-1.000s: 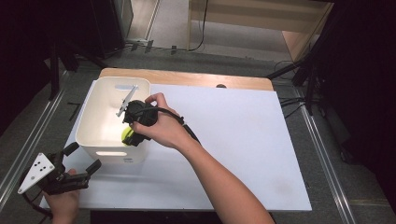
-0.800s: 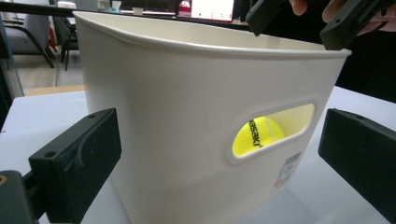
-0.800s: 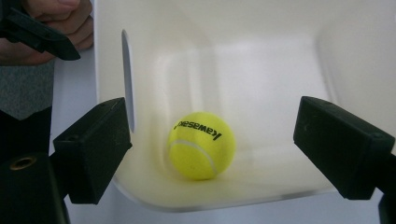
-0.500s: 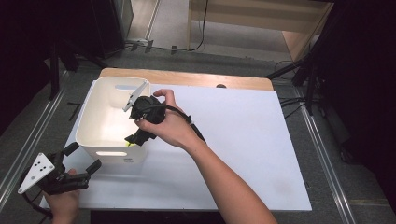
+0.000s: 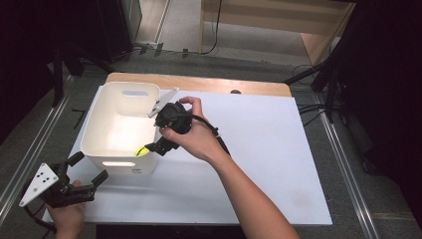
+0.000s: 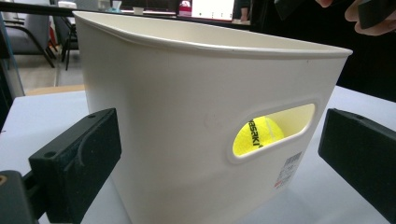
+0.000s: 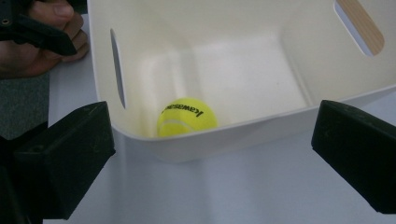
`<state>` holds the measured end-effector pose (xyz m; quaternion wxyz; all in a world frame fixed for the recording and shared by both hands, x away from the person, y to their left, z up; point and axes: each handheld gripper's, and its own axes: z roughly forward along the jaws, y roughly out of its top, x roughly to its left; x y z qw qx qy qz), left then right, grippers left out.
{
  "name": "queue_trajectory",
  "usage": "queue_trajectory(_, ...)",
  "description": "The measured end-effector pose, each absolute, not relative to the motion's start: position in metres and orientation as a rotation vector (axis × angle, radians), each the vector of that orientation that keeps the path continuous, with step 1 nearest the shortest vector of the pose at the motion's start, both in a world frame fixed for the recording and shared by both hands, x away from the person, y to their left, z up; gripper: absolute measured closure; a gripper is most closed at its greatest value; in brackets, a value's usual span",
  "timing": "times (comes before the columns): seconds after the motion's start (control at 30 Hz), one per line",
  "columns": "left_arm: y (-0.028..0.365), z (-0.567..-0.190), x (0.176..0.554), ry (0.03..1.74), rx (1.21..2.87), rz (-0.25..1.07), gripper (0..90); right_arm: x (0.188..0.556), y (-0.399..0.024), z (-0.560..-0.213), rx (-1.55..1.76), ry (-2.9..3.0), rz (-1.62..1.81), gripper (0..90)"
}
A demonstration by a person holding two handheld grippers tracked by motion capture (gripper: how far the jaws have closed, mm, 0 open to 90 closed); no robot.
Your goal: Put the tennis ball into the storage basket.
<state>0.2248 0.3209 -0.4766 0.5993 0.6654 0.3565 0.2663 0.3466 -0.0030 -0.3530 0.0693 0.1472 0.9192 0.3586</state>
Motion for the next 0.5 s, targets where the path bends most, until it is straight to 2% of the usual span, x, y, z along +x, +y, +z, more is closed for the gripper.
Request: queue_trajectory(0.5, 0.321, -0.477, 0.225, 0.826, 1.550, 0.620, 0.0, 0.337, -0.044, -0.361, 0.536, 2.700, 1.104, 0.0)
